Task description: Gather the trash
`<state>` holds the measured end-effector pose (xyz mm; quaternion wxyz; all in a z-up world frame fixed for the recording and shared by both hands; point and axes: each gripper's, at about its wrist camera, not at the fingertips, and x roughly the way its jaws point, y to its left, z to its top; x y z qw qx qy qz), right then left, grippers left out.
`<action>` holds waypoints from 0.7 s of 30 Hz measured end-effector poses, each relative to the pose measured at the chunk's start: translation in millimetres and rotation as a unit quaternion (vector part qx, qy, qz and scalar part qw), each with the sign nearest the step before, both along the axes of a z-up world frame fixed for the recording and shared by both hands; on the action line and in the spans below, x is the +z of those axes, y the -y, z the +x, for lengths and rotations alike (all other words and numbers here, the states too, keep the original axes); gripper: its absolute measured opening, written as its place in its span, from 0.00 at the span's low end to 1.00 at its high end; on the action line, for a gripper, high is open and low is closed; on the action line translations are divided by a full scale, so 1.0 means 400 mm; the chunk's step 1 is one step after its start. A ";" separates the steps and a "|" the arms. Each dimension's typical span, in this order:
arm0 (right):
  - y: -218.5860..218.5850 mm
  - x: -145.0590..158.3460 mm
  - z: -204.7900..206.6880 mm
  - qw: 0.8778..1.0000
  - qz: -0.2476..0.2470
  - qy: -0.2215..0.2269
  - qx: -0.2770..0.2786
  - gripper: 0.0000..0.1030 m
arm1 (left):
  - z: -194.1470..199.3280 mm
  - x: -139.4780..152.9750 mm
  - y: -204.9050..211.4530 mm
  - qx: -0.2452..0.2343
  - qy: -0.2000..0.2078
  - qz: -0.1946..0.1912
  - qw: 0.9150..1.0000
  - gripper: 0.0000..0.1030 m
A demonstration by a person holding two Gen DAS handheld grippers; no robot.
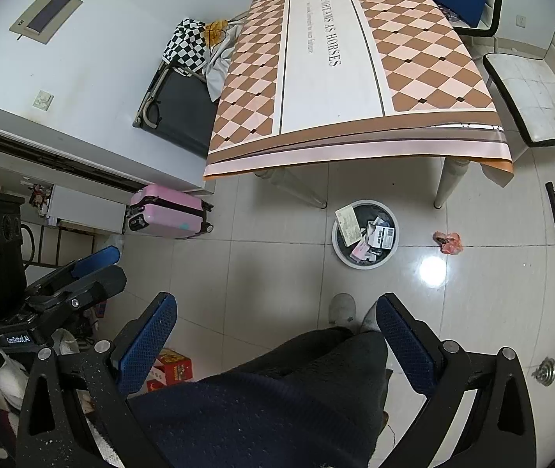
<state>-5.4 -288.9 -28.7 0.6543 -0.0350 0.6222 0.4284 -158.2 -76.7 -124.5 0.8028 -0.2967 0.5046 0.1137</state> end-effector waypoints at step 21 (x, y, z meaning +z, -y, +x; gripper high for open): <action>-0.001 0.012 0.006 1.000 -0.003 0.005 0.008 1.00 | 0.000 -0.001 0.003 0.002 0.001 0.000 1.000 0.99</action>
